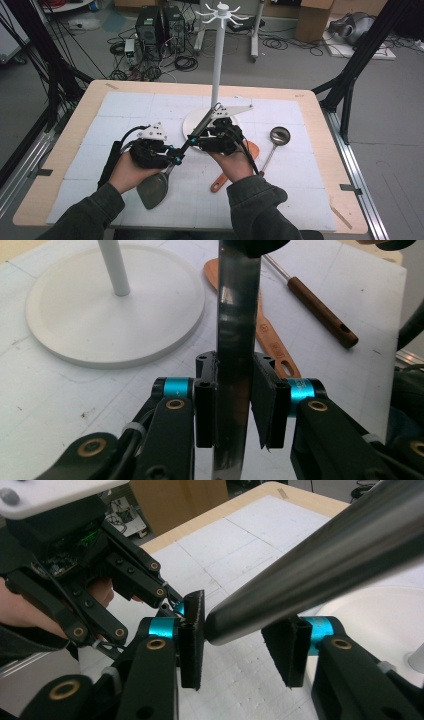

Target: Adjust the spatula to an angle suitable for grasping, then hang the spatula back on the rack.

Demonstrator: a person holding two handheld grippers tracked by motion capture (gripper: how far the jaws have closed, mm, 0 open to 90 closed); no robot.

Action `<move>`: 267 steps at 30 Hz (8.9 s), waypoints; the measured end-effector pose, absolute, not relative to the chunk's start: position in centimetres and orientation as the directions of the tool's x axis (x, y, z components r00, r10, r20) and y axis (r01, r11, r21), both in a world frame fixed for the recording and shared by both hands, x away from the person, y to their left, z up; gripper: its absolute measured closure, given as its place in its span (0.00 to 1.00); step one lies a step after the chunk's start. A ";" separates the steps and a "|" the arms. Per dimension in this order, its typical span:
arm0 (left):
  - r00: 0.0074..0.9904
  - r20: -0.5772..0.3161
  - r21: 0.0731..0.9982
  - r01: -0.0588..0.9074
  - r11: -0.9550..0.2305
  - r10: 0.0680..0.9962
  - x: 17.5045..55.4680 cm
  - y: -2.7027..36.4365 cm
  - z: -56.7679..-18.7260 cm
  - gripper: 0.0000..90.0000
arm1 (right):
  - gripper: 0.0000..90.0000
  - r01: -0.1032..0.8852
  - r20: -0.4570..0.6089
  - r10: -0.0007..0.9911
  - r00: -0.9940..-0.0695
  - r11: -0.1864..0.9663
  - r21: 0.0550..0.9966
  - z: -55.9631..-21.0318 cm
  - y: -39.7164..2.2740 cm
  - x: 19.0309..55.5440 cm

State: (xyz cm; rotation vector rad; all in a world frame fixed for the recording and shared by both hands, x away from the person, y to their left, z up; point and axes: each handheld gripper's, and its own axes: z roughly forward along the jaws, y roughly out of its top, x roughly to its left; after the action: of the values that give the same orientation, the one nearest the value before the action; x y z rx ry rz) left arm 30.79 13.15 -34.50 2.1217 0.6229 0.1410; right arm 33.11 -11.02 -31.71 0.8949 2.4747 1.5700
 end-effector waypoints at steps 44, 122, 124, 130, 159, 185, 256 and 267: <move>0.903 -0.271 0.842 0.391 -0.373 0.335 31.2 15.1 -33.9 0.86 | 0.79 0.359 0.275 0.352 -0.895 0.200 0.912 -29.7 -9.8 32.6; 0.866 -0.064 0.843 0.313 -0.438 0.495 28.9 19.7 -35.3 0.32 | 0.84 0.204 0.126 0.278 -0.952 0.276 0.939 -23.2 -13.8 36.7; 0.862 -0.067 0.841 0.319 -0.436 0.502 28.8 19.7 -35.4 0.30 | 0.84 0.196 0.116 0.274 -0.955 0.285 0.938 -23.0 -13.9 36.9; 0.855 -0.062 0.842 0.322 -0.432 0.516 28.8 20.0 -35.8 0.28 | 0.84 0.184 0.105 0.265 -0.959 0.295 0.938 -22.3 -14.2 37.3; 0.837 -0.063 0.847 0.333 -0.414 0.544 29.2 20.6 -36.2 0.19 | 0.84 0.153 0.074 0.248 -0.966 0.317 0.936 -19.3 -15.4 39.2; 0.837 -0.062 0.849 0.330 -0.413 0.543 29.2 20.6 -36.3 0.19 | 0.84 0.151 0.068 0.252 -0.965 0.324 0.934 -18.3 -16.3 40.3; 0.841 -0.062 0.849 0.328 -0.415 0.538 29.3 20.7 -36.4 0.19 | 0.77 0.210 0.090 0.400 -0.912 0.268 0.940 -18.3 -18.8 42.7; 0.836 -0.065 0.850 0.333 -0.408 0.545 29.3 20.9 -36.4 0.19 | 0.91 0.208 0.082 0.423 -0.903 0.262 0.943 -17.5 -20.3 42.1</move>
State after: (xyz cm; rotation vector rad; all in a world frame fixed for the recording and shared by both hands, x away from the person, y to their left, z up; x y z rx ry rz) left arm 29.30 20.90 -36.43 2.0330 0.6454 0.2733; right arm 42.12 -20.31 -17.50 0.5931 2.3402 1.7025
